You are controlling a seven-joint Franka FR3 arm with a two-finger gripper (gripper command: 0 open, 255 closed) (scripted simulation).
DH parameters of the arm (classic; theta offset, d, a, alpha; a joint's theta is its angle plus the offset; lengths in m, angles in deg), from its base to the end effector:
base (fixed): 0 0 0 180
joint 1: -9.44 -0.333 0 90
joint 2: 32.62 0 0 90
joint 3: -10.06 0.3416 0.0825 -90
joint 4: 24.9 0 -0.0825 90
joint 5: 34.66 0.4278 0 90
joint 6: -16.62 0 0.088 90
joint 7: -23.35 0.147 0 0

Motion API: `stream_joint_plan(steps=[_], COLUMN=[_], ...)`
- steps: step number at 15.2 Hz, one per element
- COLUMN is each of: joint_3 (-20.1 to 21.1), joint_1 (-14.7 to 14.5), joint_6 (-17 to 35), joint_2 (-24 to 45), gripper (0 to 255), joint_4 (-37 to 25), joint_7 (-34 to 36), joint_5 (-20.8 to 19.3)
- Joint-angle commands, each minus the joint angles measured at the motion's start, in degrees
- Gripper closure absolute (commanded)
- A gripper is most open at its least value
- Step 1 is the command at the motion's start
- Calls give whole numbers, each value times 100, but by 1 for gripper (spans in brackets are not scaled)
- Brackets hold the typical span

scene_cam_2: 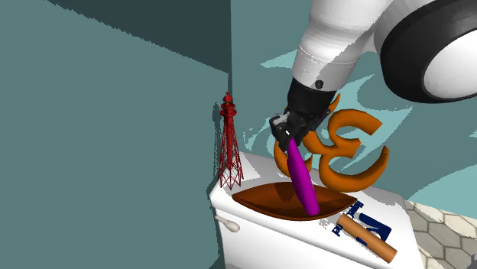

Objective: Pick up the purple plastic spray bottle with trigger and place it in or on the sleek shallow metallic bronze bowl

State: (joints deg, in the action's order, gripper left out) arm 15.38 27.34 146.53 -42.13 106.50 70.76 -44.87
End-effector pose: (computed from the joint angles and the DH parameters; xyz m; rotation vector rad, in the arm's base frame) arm 0.5248 -0.1271 0.3948 2.6896 -1.3699 0.2718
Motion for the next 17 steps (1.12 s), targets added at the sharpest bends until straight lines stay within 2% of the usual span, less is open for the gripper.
stream_joint_plan(steps=[1, 3, 11, 12, 17], joint_3=[-1, 1, 1, 1, 1], joint_1=[9, 16, 16, 16, 16], joint_6=[168, 328, 328, 329, 329], joint_2=[57, 133, 133, 133, 133], gripper=[255, 255, 255, 0, 0], joint_4=[110, 197, 197, 197, 197], joint_7=[33, 75, 75, 75, 75], joint_5=[-32, -67, -67, -67, -67])
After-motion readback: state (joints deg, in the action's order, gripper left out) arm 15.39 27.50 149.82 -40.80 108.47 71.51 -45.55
